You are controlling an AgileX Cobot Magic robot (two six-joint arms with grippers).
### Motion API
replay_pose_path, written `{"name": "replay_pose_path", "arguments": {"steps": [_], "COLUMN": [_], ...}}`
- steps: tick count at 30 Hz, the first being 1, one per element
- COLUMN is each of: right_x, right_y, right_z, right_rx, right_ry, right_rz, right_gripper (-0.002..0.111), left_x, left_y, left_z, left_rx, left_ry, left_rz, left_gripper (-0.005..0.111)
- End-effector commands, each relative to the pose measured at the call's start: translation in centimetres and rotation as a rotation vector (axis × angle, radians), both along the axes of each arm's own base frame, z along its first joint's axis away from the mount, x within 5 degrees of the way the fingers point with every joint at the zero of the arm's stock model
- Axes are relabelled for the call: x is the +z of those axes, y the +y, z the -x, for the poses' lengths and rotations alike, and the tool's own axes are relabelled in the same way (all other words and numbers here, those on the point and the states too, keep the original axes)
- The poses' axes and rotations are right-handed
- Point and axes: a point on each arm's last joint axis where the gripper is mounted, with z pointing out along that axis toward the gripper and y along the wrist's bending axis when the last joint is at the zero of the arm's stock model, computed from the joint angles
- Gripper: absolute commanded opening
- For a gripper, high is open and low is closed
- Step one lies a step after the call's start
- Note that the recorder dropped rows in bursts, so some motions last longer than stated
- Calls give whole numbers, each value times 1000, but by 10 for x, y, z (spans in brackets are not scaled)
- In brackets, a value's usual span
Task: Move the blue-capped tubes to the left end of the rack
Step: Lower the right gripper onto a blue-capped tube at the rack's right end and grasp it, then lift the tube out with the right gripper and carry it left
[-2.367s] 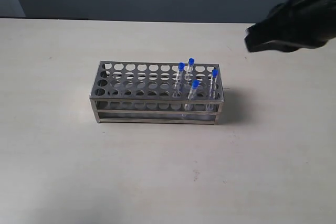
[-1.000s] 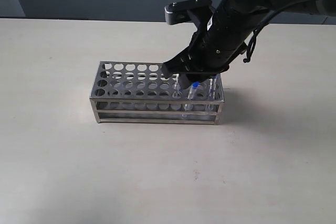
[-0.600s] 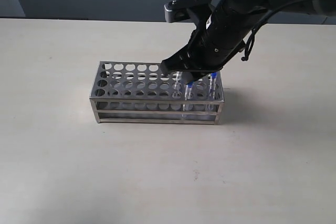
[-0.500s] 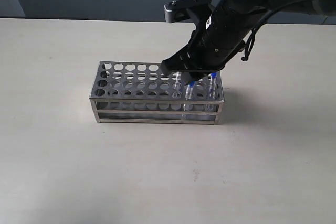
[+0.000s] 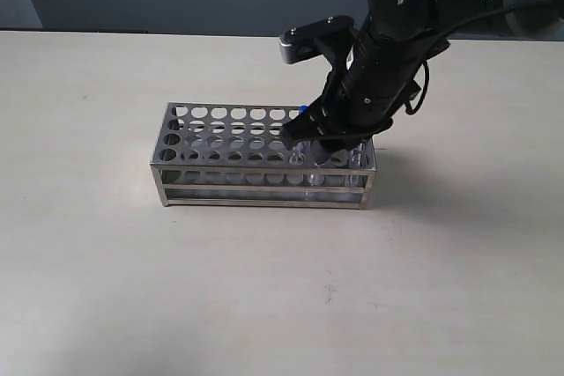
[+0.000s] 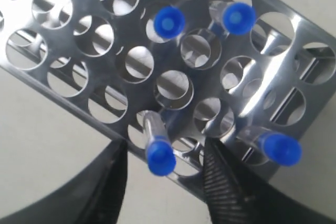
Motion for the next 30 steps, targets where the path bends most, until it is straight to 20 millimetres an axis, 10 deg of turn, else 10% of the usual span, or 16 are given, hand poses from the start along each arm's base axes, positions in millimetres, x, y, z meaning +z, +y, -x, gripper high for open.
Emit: {"name": "replay_pose_path", "arguments": {"steps": [1,6,11,30], "right_x": [2,2,2,74], "right_y": [1,1,1,-15], "right_z": [-4,-4,-3,13], "right_rx": [-5,-27,-26,-15], "right_ry": [-41,-35,-27,-205], "right_rz": [-23,-27,-21,-140], "right_gripper": [45,40,1,0], "left_x": [2,2,2,2], "left_y": [0,0,0,0], "left_z": [0,0,0,0], "left_rx": [-7,-7,-7,-7], "left_ry": [-6,-6,-6,-6], "left_rz": [-3,-3,-3,-3], "left_gripper": [1,1,1,1]}}
